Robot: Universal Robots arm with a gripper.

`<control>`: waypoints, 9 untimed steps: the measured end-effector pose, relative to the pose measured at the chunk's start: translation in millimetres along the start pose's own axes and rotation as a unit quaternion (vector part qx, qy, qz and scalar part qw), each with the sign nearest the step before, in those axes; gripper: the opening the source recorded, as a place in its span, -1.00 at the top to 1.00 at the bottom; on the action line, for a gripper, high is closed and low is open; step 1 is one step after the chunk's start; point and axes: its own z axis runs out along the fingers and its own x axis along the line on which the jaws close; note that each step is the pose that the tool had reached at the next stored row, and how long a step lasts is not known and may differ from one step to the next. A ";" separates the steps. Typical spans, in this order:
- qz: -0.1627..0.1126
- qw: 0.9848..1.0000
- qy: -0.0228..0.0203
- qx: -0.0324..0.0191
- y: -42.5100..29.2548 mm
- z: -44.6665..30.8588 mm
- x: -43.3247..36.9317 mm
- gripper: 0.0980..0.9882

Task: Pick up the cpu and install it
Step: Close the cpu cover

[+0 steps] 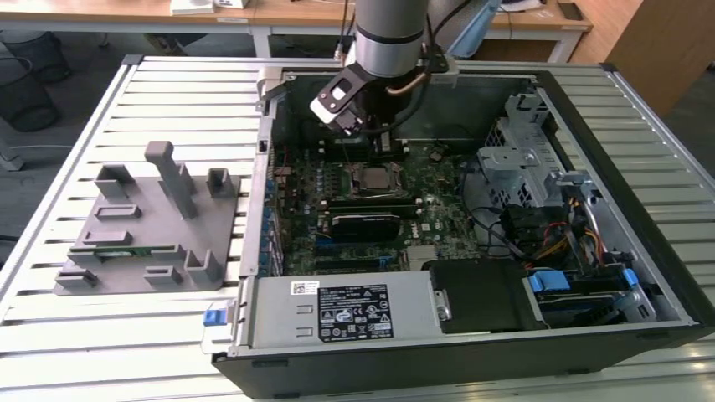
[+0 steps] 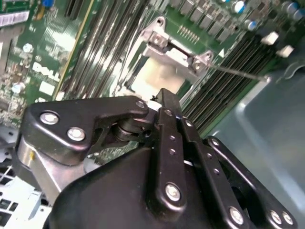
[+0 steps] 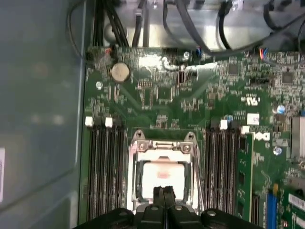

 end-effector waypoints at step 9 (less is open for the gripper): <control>0.000 1.000 -0.001 0.000 -13.5 15.4 -0.3 0.98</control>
